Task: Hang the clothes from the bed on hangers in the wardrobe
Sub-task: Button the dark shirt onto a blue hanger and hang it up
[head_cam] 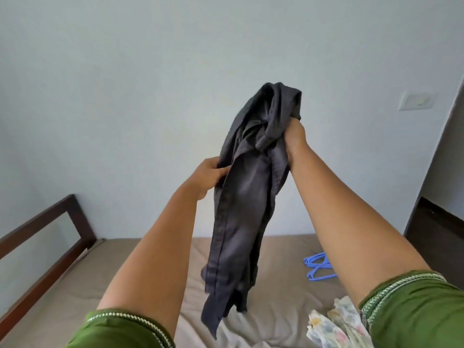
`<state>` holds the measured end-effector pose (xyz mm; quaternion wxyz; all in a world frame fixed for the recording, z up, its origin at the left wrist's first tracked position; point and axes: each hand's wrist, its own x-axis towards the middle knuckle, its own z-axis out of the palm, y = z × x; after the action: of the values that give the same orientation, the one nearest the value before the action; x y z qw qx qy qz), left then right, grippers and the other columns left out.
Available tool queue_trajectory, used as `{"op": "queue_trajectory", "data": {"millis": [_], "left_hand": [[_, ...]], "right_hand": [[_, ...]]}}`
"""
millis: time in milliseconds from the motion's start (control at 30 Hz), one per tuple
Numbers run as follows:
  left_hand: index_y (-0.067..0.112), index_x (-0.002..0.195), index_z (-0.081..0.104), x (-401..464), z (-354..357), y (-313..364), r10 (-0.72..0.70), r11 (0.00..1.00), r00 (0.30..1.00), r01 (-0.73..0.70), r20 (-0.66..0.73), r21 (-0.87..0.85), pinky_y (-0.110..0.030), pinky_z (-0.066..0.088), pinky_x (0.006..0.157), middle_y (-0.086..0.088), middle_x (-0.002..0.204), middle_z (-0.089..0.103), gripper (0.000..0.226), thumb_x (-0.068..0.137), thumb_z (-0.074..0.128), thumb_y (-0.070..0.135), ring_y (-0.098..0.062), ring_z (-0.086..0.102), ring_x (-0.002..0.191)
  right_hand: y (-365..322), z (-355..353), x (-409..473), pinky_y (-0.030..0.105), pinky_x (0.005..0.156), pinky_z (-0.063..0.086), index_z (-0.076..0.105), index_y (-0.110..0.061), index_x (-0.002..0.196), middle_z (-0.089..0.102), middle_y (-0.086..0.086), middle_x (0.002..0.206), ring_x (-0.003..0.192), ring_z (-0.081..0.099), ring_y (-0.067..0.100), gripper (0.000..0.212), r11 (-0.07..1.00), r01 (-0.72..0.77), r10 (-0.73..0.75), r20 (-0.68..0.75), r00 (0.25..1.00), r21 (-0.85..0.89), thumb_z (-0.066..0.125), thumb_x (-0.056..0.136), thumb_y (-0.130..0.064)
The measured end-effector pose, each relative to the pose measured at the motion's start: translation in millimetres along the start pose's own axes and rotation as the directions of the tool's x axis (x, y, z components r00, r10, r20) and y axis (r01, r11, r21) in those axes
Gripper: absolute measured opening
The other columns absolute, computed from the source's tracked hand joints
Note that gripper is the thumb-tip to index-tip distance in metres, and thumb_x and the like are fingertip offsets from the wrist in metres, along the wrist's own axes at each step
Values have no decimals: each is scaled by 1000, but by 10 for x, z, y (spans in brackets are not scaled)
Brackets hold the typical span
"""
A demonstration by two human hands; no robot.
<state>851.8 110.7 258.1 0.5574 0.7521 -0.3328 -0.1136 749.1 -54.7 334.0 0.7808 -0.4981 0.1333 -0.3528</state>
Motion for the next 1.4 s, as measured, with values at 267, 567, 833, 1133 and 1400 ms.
{"op": "queue_trajectory", "data": {"millis": [267, 567, 833, 1133, 1400], "left_hand": [[18, 96, 69, 51, -321, 48, -55, 989, 951, 10, -304, -150, -36, 54, 90, -3, 100, 72, 27, 99, 50, 37, -20, 67, 96], [14, 100, 69, -44, -360, 31, -107, 933, 965, 15, -239, -359, -37, 54, 90, -6, 102, 73, 26, 101, 48, 30, -24, 68, 99], [14, 95, 63, 6, -487, -27, -129, 962, 915, 22, -381, -271, -33, 50, 79, -7, 99, 67, 16, 92, 60, 29, -25, 61, 92], [16, 84, 49, -529, 343, -689, 249, 919, 896, -98, -367, 383, -32, 45, 62, 2, 70, 57, 40, 82, 62, 54, -16, 55, 71], [8, 106, 51, -364, 304, -934, -67, 873, 961, 186, -268, 450, -31, 40, 68, -13, 102, 59, 18, 89, 52, 15, -30, 55, 87]], "right_hand": [[500, -418, 133, 37, 76, 57, 67, -13, 97, 71, 10, 95, 90, 67, 32, 16, 902, -93, 135, 71, 988, -421, 54, 91, -22], [995, -298, -92, 48, 92, 47, 31, -31, 140, 63, 9, 109, 103, 58, 25, 78, 848, -236, 428, 351, 833, -475, 50, 77, 12], [1485, 29, -194, 34, 85, 50, 63, -10, 110, 66, 10, 105, 99, 62, 28, 24, 653, 105, 14, 151, 988, -750, 51, 96, -26], [1011, 410, -130, 37, 69, 48, 58, -8, 82, 60, 11, 78, 75, 59, 27, 13, 891, -209, 249, 49, 967, -404, 50, 86, -18], [820, 1, -33, 37, 79, 54, 48, -8, 119, 62, 4, 103, 88, 62, 22, 61, 776, -44, 127, 87, 988, -630, 78, 70, -27]]}}
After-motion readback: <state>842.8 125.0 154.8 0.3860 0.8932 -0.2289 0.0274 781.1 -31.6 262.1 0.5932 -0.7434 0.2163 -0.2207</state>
